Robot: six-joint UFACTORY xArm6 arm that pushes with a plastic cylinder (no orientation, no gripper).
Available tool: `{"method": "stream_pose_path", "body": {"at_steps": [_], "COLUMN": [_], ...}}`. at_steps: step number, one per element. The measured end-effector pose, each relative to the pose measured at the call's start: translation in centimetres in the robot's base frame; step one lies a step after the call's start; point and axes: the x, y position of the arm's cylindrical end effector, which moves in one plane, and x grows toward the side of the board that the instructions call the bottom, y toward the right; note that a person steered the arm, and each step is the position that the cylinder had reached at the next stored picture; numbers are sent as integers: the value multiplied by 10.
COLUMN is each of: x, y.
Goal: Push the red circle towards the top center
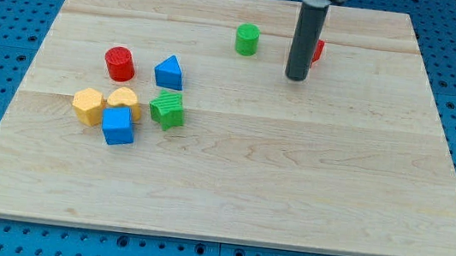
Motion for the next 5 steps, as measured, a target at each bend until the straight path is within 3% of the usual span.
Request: {"method": "stream_pose_path", "body": {"at_steps": [1,2,4,5], "x": [40,44,26,1], "y": [-53,-126,-231,-231]}}
